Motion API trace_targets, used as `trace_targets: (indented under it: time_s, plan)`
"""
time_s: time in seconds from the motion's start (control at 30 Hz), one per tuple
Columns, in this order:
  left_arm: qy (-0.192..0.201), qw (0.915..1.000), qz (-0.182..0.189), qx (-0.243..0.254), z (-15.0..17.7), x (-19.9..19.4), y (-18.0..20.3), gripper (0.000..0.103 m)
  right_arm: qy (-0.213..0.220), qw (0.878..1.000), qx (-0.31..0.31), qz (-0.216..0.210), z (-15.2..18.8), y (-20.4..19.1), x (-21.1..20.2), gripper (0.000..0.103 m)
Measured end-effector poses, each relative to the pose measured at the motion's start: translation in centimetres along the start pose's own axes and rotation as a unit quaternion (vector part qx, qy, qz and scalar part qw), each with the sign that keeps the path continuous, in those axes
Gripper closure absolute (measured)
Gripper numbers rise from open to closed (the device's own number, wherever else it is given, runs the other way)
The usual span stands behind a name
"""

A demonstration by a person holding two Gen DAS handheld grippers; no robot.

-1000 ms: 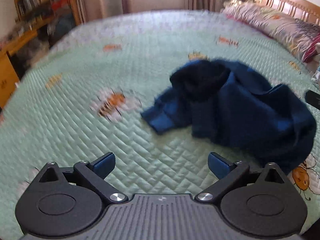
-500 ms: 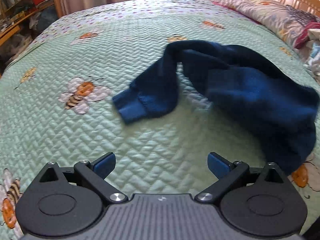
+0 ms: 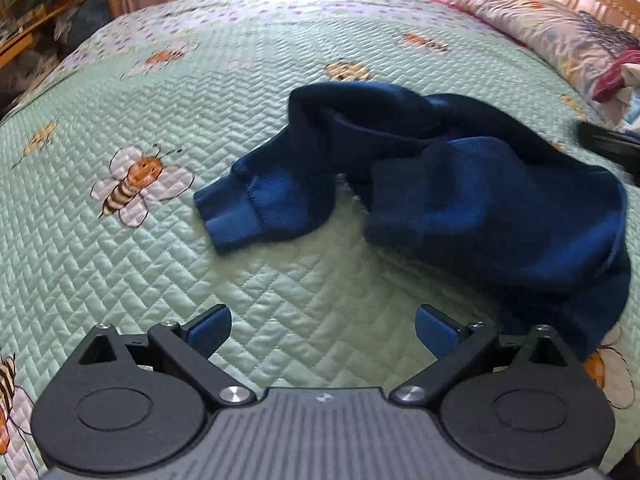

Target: Fold clothes

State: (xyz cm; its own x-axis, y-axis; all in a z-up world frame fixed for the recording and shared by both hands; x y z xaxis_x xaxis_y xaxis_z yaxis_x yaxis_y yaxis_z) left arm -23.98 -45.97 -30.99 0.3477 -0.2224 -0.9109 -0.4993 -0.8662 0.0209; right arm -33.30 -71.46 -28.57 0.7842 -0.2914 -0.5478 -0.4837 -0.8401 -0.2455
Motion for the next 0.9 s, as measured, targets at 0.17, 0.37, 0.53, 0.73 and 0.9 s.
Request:
trace_targets:
  time_s: [0.17, 0.37, 0.53, 0.73, 0.9]
  plan:
    - [-0.016, 0.9997, -0.013, 0.015, 1.0, 0.9, -0.5, 0.004, -0.026, 1.0, 0.004, 0.005, -1.5, 0.3, 4.6, 0.098]
    - [-0.012, 0.9998, -0.013, 0.004, 1.5, 0.6, -1.7, 0.005, -0.012, 0.999, 0.039, 0.016, -2.9, 2.2, 5.4, 0.099]
    - [0.007, 0.9996, 0.022, 0.017, 2.4, -1.4, 0.5, 0.005, 0.095, 0.986, 0.127, 0.055, -0.4, 7.8, -6.9, 0.098]
    - [0.025, 0.9978, 0.039, 0.047, 3.8, -3.6, 2.6, 0.005, 0.039, 0.981, 0.175, 0.079, 6.7, 10.0, -8.6, 0.098]
    - [0.051, 0.9949, 0.043, 0.076, 3.2, -5.3, 4.1, 0.004, 0.052, 0.981, 0.174, 0.062, 7.1, 7.8, -9.5, 0.098]
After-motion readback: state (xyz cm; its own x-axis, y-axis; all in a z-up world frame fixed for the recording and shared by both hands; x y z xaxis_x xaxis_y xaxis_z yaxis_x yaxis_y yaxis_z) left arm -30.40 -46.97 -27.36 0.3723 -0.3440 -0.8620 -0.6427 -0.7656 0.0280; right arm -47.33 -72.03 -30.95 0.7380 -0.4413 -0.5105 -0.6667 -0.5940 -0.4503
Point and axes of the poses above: each gripper's, at about its wrist camera, not at the fingertips, and x roughly the way its jaws point, y to its right, z to its underside, the point moved 6 cm from there along x, roughly the way its jaws point, and after that the axes turned 8 degrees about -y, right-handed, at the moved point
